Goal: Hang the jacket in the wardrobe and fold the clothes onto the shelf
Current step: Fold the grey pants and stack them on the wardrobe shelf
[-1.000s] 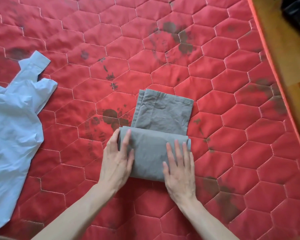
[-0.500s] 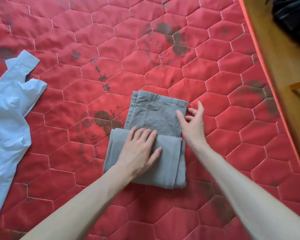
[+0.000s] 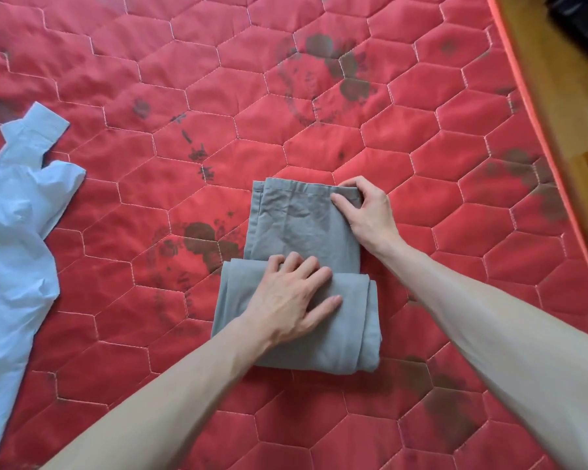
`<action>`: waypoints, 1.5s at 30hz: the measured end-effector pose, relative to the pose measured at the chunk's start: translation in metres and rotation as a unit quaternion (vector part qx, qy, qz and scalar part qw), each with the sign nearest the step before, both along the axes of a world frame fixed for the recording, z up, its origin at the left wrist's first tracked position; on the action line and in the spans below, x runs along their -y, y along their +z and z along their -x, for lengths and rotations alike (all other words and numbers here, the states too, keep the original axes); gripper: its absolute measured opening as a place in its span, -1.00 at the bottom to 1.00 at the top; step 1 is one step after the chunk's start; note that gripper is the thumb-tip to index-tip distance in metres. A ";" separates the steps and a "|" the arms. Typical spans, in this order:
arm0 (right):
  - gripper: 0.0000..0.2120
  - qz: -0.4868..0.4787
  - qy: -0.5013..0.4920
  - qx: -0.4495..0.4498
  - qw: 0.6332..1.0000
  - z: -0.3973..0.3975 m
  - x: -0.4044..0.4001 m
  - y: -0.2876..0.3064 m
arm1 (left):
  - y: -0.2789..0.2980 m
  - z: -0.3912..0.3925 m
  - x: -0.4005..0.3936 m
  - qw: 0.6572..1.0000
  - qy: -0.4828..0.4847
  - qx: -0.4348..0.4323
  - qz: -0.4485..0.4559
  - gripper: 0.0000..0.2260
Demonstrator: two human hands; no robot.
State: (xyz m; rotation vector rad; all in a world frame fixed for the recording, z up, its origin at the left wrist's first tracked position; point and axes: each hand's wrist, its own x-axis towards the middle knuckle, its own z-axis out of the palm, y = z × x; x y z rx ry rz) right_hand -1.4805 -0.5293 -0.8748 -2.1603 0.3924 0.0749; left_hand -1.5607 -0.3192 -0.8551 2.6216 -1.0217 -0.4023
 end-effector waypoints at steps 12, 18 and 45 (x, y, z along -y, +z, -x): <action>-0.19 0.209 0.240 0.097 0.943 0.221 -0.027 0.020 | 0.008 0.058 -0.086 0.995 -0.086 0.048 -0.003 -0.18; 0.03 0.193 0.260 0.052 0.945 0.241 -0.018 -0.002 | 0.000 0.067 -0.081 0.981 -0.114 0.092 -0.125 -0.30; -0.54 -0.054 -0.116 -0.058 0.990 0.094 -0.010 0.048 | 0.041 -0.026 -0.075 0.739 0.498 -0.366 0.270 -0.42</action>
